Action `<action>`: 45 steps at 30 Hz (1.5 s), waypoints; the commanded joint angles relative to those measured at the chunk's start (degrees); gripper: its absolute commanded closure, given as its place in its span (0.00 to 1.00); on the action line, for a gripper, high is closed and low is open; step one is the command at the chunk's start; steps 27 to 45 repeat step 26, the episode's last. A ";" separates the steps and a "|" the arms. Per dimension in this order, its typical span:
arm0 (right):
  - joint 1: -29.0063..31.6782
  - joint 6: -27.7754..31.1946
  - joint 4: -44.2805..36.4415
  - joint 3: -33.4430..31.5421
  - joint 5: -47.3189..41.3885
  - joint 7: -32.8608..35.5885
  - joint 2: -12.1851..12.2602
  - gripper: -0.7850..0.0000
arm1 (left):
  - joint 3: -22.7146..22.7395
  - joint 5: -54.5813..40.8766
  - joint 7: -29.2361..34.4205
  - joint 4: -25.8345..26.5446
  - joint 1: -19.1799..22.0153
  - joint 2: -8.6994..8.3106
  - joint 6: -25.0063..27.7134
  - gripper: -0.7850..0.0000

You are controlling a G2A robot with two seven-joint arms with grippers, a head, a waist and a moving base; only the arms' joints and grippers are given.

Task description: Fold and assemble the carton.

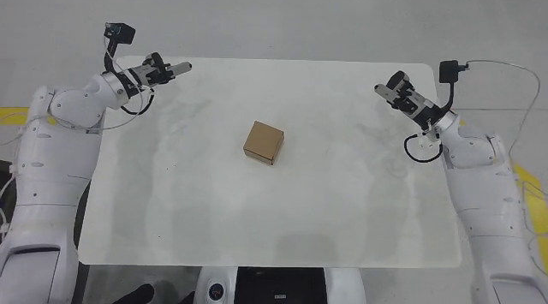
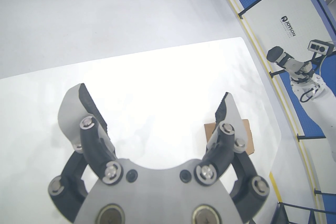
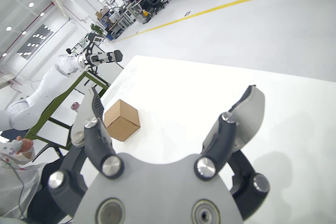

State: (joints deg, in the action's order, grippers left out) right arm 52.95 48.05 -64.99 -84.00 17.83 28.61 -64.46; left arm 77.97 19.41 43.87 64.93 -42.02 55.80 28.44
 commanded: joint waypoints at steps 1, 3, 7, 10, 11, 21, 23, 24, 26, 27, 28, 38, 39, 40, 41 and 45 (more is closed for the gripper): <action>0.01 -0.85 -0.32 -0.26 2.04 -0.98 0.15 0.00 | 0.71 -0.41 0.42 0.13 0.16 -0.24 0.20 0.00; -0.28 -1.32 -0.35 -0.29 2.96 -1.35 0.27 0.00 | 1.04 -0.16 0.53 0.36 0.33 -0.42 0.63 0.00; -1.33 -2.33 0.17 -0.06 3.97 -1.48 0.44 0.00 | 1.65 -0.53 -0.12 0.55 0.43 -0.65 0.77 0.00; -1.52 -2.61 0.26 0.00 4.28 -1.61 0.47 0.00 | 1.74 -0.60 -0.17 0.56 0.42 -0.69 0.75 0.00; -1.57 -2.70 0.29 0.02 4.37 -1.65 0.48 0.00 | 1.77 -0.64 -0.18 0.56 0.41 -0.70 0.73 0.00; -1.55 -2.69 0.28 0.02 4.35 -1.65 0.48 0.00 | 1.75 -0.62 -0.17 0.56 0.41 -0.69 0.72 0.00; -1.55 -2.69 0.28 0.02 4.35 -1.65 0.48 0.00 | 1.75 -0.62 -0.17 0.56 0.41 -0.69 0.72 0.00; -1.55 -2.69 0.28 0.02 4.35 -1.65 0.48 0.00 | 1.75 -0.62 -0.17 0.56 0.41 -0.69 0.72 0.00; -1.55 -2.69 0.28 0.02 4.35 -1.65 0.48 0.00 | 1.75 -0.62 -0.17 0.56 0.41 -0.69 0.72 0.00; -1.55 -2.69 0.28 0.02 4.35 -1.65 0.48 0.00 | 1.75 -0.62 -0.17 0.56 0.41 -0.69 0.72 0.00; -1.55 -2.69 0.28 0.02 4.35 -1.65 0.48 0.00 | 1.75 -0.62 -0.17 0.56 0.41 -0.69 0.72 0.00; -1.55 -2.69 0.28 0.02 4.35 -1.65 0.48 0.00 | 1.75 -0.62 -0.17 0.56 0.41 -0.69 0.72 0.00; -1.55 -2.69 0.28 0.02 4.35 -1.65 0.48 0.00 | 1.75 -0.62 -0.17 0.56 0.41 -0.69 0.72 0.00; -1.55 -2.69 0.28 0.02 4.35 -1.65 0.48 0.00 | 1.75 -0.62 -0.17 0.56 0.41 -0.69 0.72 0.00; -1.55 -2.69 0.28 0.02 4.35 -1.65 0.48 0.00 | 1.75 -0.62 -0.17 0.56 0.41 -0.69 0.72 0.00; -1.55 -2.69 0.28 0.02 4.35 -1.65 0.48 0.00 | 1.75 -0.62 -0.17 0.56 0.41 -0.69 0.72 0.00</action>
